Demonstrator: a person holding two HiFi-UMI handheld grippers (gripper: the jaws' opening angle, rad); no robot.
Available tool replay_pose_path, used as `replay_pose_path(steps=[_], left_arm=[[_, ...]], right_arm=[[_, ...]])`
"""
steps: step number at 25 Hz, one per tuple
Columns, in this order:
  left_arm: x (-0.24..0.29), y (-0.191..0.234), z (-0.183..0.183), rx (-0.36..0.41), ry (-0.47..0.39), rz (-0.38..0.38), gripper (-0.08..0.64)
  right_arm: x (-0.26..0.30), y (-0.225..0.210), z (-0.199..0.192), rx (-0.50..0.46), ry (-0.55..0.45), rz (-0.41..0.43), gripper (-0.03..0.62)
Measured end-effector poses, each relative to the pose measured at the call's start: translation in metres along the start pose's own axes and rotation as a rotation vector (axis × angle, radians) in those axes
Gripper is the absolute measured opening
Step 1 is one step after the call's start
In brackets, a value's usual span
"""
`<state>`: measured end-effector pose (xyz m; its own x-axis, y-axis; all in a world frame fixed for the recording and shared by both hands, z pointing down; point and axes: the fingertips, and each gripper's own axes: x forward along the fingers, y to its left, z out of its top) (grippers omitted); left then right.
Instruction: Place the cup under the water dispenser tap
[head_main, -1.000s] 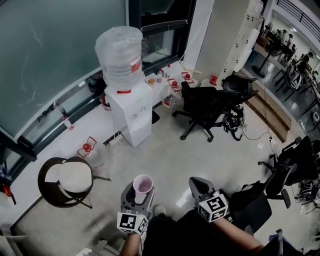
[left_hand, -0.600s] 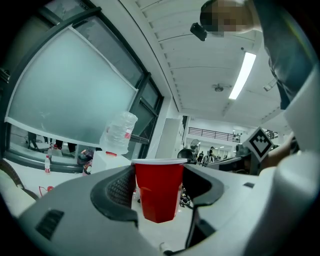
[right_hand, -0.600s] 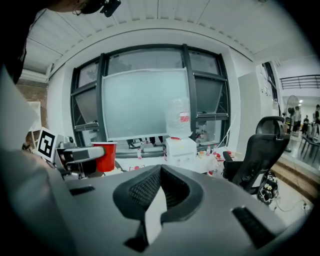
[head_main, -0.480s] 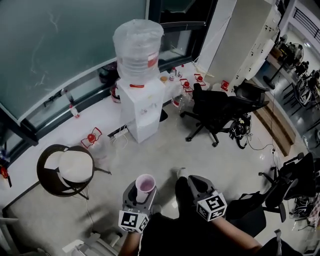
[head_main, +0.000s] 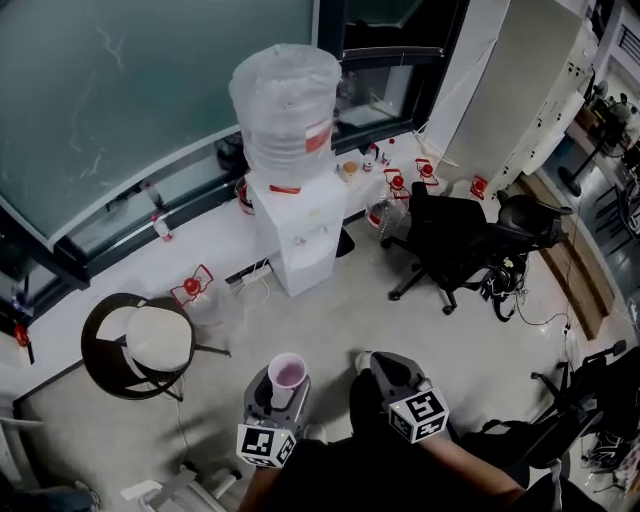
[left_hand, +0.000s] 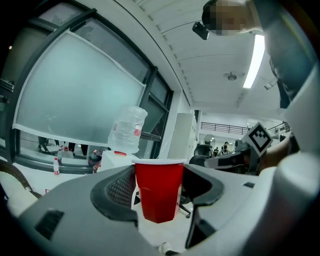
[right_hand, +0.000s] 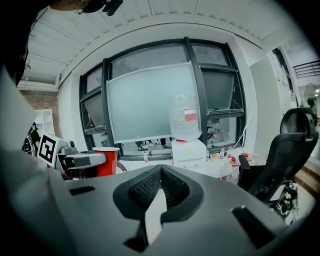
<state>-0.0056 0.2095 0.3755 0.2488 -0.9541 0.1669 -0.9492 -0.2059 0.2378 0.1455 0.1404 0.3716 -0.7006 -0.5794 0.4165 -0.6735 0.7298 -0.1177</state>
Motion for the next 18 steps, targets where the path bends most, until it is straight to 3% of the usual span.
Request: replay_pose_path(steps=[4, 11, 18], left_arm=[[0.072, -0.003, 0.004, 0.007, 0.008, 0.015, 0.285], [0.186, -0.008, 0.015, 0.003, 0.039, 0.048, 0.285], [0.266, 0.004, 0.014, -0.041, 0.056, 0.122, 0.285]], right_arm=[[0.026, -0.061, 0.023, 0.033, 0.003, 0.042, -0.002], [0.083, -0.153, 0.049, -0.034, 0.037, 0.116, -0.002], [0.143, -0.224, 0.071, -0.054, 0.052, 0.205, -0.002]])
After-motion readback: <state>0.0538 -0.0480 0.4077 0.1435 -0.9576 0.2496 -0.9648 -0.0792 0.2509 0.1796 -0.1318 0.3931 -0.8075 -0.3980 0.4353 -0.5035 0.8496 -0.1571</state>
